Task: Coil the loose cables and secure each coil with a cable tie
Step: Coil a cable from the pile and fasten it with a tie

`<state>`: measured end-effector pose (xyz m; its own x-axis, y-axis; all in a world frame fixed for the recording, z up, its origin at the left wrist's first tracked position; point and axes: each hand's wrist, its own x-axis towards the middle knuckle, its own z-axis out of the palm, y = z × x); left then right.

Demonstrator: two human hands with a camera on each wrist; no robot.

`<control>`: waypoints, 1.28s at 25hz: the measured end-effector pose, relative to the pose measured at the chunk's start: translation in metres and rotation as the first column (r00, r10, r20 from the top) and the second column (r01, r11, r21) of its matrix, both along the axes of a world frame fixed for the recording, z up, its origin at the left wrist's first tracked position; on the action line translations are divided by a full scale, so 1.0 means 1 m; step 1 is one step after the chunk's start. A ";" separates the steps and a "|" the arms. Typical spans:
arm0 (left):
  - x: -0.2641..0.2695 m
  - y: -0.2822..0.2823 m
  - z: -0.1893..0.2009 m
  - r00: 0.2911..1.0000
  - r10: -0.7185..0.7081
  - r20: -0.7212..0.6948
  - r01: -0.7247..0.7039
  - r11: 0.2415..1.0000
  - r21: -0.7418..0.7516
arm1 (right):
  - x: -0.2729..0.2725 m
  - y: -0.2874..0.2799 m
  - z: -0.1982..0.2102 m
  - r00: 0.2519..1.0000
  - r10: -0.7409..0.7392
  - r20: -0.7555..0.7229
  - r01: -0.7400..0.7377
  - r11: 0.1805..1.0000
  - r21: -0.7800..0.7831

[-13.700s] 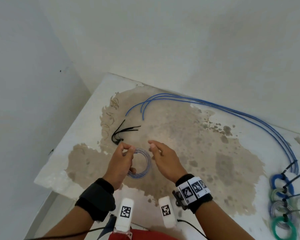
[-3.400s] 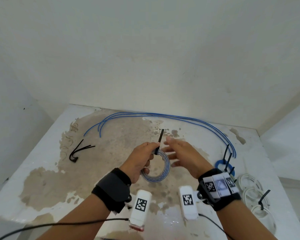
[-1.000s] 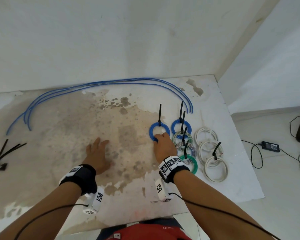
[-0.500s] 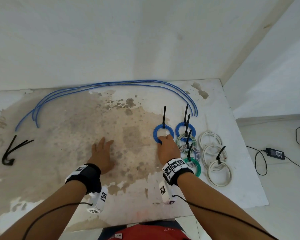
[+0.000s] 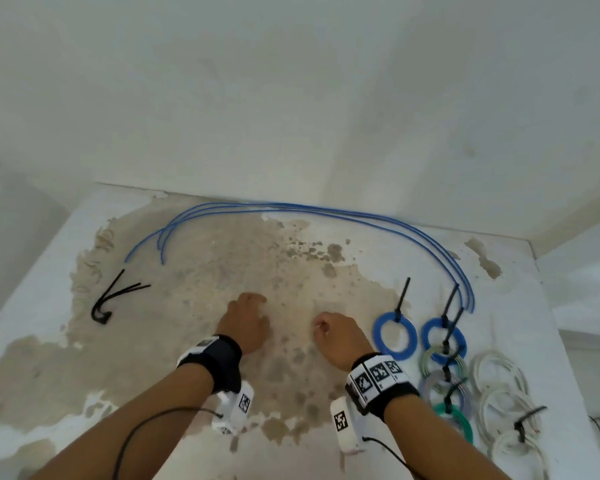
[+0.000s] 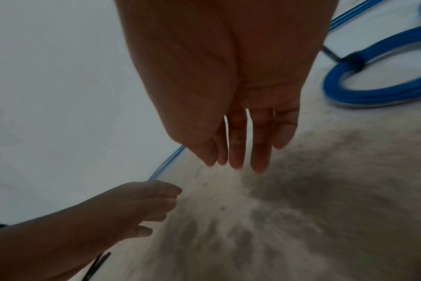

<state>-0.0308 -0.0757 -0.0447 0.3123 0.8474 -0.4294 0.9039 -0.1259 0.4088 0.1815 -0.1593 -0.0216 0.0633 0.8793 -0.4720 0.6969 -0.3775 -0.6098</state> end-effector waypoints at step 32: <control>-0.111 0.205 -0.005 0.920 0.393 0.009 -0.387 0.910 -0.147 | -0.175 0.143 0.007 0.947 -0.219 -0.236 0.212 0.976 -0.056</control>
